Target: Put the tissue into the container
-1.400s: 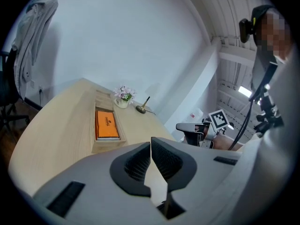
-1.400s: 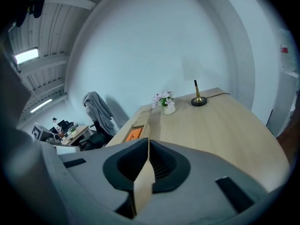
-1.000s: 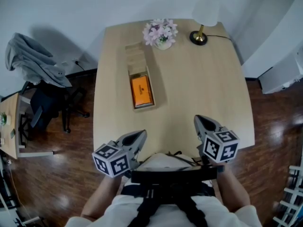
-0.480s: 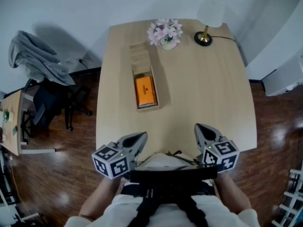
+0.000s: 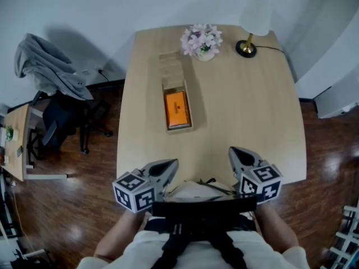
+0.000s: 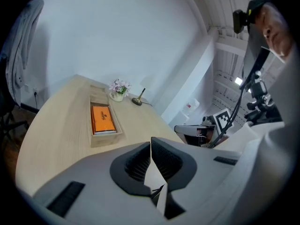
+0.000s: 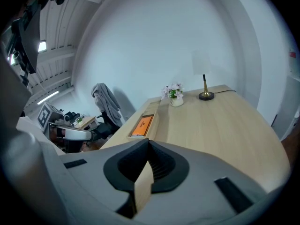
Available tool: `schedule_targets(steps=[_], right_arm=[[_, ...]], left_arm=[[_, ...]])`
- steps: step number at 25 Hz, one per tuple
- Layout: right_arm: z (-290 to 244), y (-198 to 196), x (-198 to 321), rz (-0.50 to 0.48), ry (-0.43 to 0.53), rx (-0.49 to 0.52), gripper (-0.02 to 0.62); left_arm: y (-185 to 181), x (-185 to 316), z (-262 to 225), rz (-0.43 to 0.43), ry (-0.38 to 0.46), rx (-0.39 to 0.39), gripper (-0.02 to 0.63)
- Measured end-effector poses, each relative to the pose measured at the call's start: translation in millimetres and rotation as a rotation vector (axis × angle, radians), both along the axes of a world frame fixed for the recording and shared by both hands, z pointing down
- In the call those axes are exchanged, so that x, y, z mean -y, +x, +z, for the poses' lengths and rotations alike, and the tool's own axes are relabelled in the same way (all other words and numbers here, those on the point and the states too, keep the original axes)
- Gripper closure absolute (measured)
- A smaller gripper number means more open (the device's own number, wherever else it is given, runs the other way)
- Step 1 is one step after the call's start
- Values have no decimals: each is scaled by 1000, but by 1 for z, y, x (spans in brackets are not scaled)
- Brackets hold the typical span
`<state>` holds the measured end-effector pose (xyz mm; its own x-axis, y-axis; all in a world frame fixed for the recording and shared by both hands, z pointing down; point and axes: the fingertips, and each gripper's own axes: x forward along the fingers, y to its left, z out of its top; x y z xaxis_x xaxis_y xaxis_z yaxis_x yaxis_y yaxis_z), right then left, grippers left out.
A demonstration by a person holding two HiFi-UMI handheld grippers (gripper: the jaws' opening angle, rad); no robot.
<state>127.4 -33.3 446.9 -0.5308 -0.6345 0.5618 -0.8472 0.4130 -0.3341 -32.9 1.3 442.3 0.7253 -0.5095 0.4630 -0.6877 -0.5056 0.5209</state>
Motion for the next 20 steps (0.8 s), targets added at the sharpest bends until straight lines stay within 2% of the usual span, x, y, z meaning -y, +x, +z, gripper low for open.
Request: schedule_targets(steps=[20], right_arm=[[7, -3, -9, -13, -21, -21, 595]], left_arm=[[9, -5, 3, 57, -8, 19, 606]])
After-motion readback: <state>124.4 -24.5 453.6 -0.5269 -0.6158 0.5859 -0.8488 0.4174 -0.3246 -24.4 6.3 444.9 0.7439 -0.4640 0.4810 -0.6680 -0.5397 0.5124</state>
